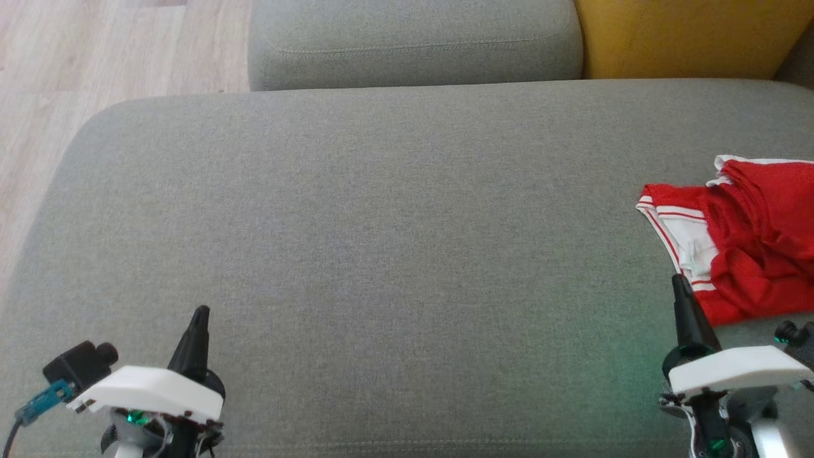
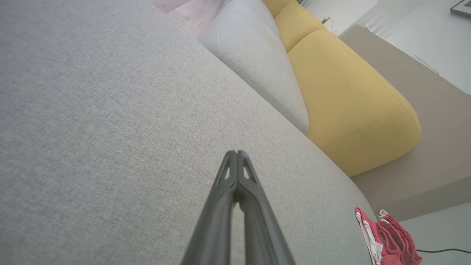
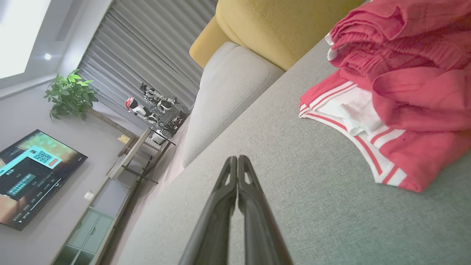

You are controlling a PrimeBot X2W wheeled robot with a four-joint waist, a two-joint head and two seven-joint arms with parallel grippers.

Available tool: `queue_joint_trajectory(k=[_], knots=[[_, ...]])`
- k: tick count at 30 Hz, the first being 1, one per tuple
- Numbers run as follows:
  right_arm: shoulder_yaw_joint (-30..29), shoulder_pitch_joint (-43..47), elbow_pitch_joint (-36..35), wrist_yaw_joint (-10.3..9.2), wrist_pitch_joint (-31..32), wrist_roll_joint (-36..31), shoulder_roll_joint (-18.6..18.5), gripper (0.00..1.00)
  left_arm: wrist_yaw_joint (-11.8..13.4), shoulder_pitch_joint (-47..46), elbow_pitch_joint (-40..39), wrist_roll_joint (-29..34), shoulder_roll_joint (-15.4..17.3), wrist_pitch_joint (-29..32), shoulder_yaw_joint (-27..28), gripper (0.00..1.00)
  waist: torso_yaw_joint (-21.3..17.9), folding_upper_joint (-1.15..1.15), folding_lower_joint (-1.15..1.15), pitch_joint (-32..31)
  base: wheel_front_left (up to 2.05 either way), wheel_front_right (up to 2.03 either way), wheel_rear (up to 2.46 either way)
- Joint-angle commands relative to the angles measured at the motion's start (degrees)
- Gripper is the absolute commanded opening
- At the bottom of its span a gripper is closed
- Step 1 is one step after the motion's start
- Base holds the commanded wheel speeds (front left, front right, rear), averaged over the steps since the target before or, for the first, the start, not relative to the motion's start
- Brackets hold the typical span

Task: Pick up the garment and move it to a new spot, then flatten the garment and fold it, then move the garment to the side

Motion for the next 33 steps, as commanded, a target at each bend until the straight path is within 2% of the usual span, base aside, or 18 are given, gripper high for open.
queue_joint_trajectory(k=[1, 33], knots=[[0.24, -2.99, -1.67, -0.03, 0.19, 1.90, -0.25, 0.00, -0.63, -3.47, -1.44, -1.29, 0.33, 0.33, 2.28, 0.00, -0.01, 0.00, 0.00, 0.01, 0.00, 0.00, 0.00], [-1.33, -4.89, 0.66, -0.04, 1.01, 23.17, -0.31, 0.00, -6.16, -5.43, 1.52, -18.05, -5.10, 5.07, 10.53, 0.00, -0.32, 0.00, 0.00, 0.16, 0.00, 0.00, 0.00]])
